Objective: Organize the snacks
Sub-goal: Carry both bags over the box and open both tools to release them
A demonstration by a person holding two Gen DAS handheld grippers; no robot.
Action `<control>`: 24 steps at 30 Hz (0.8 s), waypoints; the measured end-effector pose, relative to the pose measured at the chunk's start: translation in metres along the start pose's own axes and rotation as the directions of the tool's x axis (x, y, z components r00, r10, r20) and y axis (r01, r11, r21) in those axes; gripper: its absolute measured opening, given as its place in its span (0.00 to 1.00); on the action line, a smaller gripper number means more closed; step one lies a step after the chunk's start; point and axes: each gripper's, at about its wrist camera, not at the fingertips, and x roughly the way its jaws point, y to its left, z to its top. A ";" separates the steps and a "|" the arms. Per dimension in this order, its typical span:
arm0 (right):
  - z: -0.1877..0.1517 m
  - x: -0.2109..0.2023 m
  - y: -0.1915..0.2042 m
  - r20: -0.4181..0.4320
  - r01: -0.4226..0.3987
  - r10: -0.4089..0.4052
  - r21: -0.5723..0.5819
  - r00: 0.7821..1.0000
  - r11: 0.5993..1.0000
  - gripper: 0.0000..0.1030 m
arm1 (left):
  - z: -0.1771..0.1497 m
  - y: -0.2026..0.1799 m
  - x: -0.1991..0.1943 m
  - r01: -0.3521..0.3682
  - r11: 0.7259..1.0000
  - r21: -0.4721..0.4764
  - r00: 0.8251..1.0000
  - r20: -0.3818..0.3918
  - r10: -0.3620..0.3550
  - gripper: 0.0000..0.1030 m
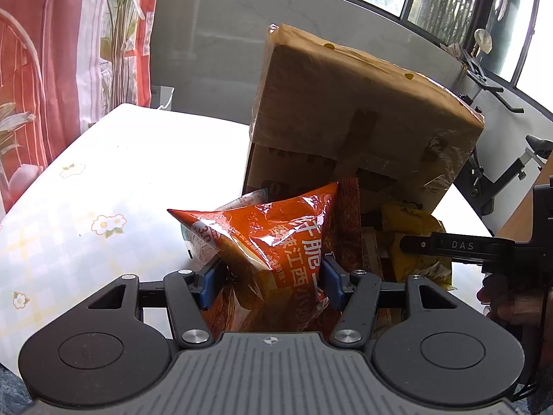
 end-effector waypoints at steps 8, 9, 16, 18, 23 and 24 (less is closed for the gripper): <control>-0.002 -0.027 -0.007 0.056 -0.052 0.052 -0.013 0.997 0.999 0.62 | 0.000 0.002 -0.006 -0.005 1.000 0.005 1.000 0.022 0.005 0.60; -0.003 -0.031 -0.009 0.061 -0.057 0.057 -0.010 0.996 0.998 0.62 | 0.002 0.002 -0.006 -0.006 1.000 0.009 1.000 0.025 0.006 0.60; -0.004 -0.068 -0.017 0.123 -0.078 0.076 0.011 0.990 0.997 0.62 | 0.013 0.000 -0.015 -0.011 0.999 0.046 0.997 0.071 0.008 0.60; -0.003 -0.083 -0.023 0.159 -0.083 0.078 0.022 0.984 0.996 0.62 | 0.021 -0.001 -0.020 -0.012 0.998 0.057 0.996 0.093 0.007 0.60; 0.010 -0.117 -0.029 0.266 -0.076 0.068 0.018 0.962 0.997 0.62 | 0.045 -0.006 -0.029 -0.010 0.996 0.088 0.988 0.156 -0.004 0.60; 0.014 -0.124 -0.030 0.291 -0.076 0.067 0.017 0.954 0.997 0.62 | 0.053 -0.008 -0.032 -0.010 0.995 0.099 0.984 0.176 -0.008 0.60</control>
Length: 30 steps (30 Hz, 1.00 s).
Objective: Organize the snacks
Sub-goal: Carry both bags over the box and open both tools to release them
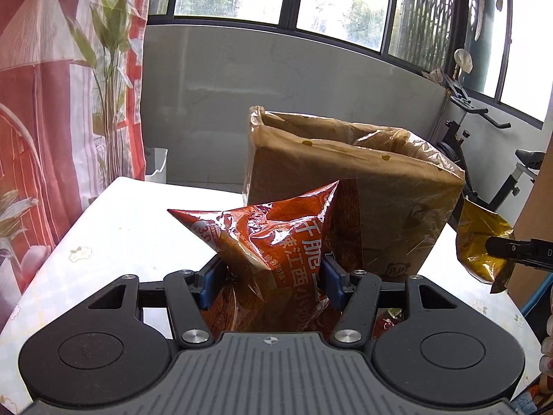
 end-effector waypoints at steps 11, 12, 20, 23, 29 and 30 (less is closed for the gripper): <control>0.079 -0.008 0.022 0.219 -0.023 0.052 -0.132 0.974 0.991 0.62 | 0.092 -0.020 0.013 0.041 0.995 0.091 0.988 0.143 -0.054 0.60; 0.086 -0.002 0.025 0.232 -0.025 0.061 -0.153 0.971 0.988 0.62 | 0.100 -0.023 0.017 0.040 0.994 0.101 0.987 0.153 -0.055 0.60; 0.123 0.071 0.054 0.229 -0.027 0.092 -0.273 0.969 0.962 0.62 | 0.152 -0.051 0.079 0.018 0.984 0.175 0.987 0.151 -0.045 0.60; 0.128 0.104 0.060 0.193 -0.024 0.083 -0.289 0.978 0.957 0.62 | 0.160 -0.058 0.111 0.001 0.980 0.198 0.994 0.111 -0.024 0.60; 0.123 0.144 0.063 0.096 -0.015 0.048 -0.319 0.994 0.948 0.63 | 0.165 -0.062 0.160 0.028 0.980 0.196 0.999 0.021 -0.033 0.65; 0.123 0.146 0.066 0.093 -0.012 0.046 -0.331 0.995 0.943 0.63 | 0.164 -0.059 0.164 0.034 0.982 0.187 0.999 0.011 -0.037 0.70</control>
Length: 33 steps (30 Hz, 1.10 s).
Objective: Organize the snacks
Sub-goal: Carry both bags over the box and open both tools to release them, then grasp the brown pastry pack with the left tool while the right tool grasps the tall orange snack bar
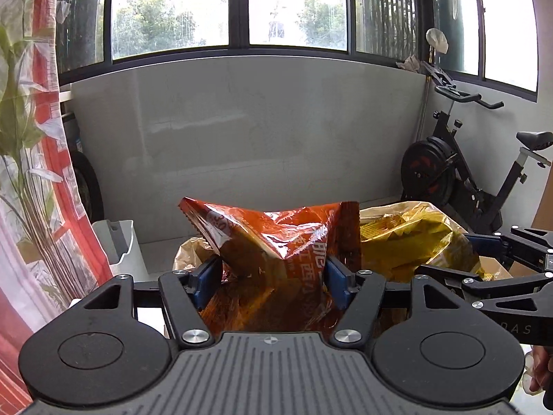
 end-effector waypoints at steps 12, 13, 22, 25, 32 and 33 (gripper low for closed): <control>-0.005 -0.032 -0.001 0.020 -0.048 0.046 0.083 0.999 0.995 0.74 | -0.023 0.026 -0.041 0.032 0.998 -0.048 0.999 0.024 -0.031 0.75; -0.008 -0.039 0.000 0.032 -0.052 0.049 0.091 0.998 0.994 0.74 | -0.026 0.029 -0.050 0.034 0.998 -0.044 0.999 0.034 -0.033 0.75; -0.058 -0.097 0.029 0.112 -0.078 0.062 0.152 0.992 0.985 0.74 | -0.082 0.059 -0.120 0.052 0.998 -0.019 0.997 0.058 -0.051 0.75; -0.081 -0.105 0.042 0.091 -0.075 0.061 0.158 0.994 0.985 0.73 | -0.107 0.065 -0.123 0.056 0.998 -0.015 0.998 0.027 -0.056 0.75; -0.134 -0.087 0.070 -0.089 -0.068 0.084 0.173 0.992 0.983 0.62 | -0.158 0.081 -0.106 0.073 0.995 -0.072 0.994 -0.070 -0.078 0.75; -0.142 -0.082 0.074 -0.125 -0.060 0.083 0.178 0.989 0.982 0.62 | -0.163 0.082 -0.103 0.072 0.995 -0.070 0.993 -0.083 -0.078 0.75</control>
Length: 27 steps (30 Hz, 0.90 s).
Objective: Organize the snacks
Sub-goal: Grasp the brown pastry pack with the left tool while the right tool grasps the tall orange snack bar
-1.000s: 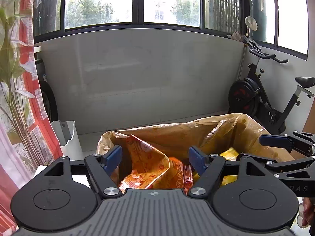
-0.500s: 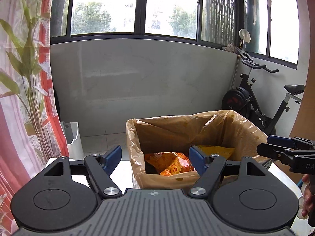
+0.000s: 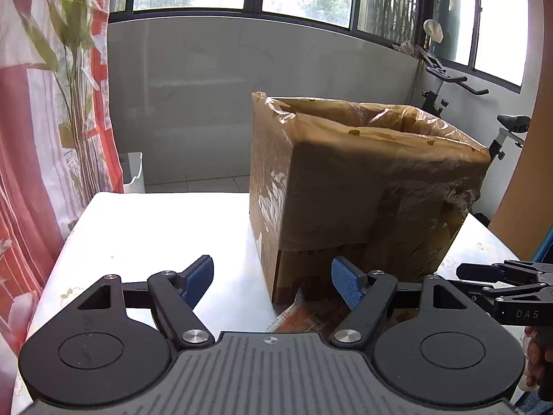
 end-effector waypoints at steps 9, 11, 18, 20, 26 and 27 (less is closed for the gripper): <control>-0.044 0.035 0.016 -0.190 0.010 -0.015 -0.029 0.982 1.000 0.46 | -0.046 0.008 0.015 0.069 0.997 0.041 0.995 -0.077 -0.065 0.75; -0.050 0.037 0.020 -0.205 0.016 -0.028 -0.061 0.978 0.998 0.45 | -0.053 0.008 0.018 0.095 0.995 0.039 0.992 -0.084 -0.091 0.76; -0.053 0.033 0.011 -0.209 0.042 -0.058 -0.080 0.976 0.996 0.39 | -0.054 -0.004 0.043 0.158 0.969 0.192 0.984 -0.113 -0.138 0.85; -0.053 0.031 0.006 -0.206 0.051 -0.063 -0.062 0.976 0.997 0.39 | -0.049 -0.003 0.052 0.218 0.957 0.190 0.970 -0.148 -0.192 0.88; -0.052 0.023 -0.002 -0.207 0.059 -0.065 -0.036 0.976 0.998 0.39 | -0.042 0.012 0.082 0.352 0.926 0.135 0.917 -0.246 -0.313 0.89; -0.052 0.023 -0.002 -0.206 0.058 -0.064 -0.035 0.976 0.998 0.39 | -0.042 0.015 0.083 0.361 0.925 0.121 0.912 -0.252 -0.324 0.89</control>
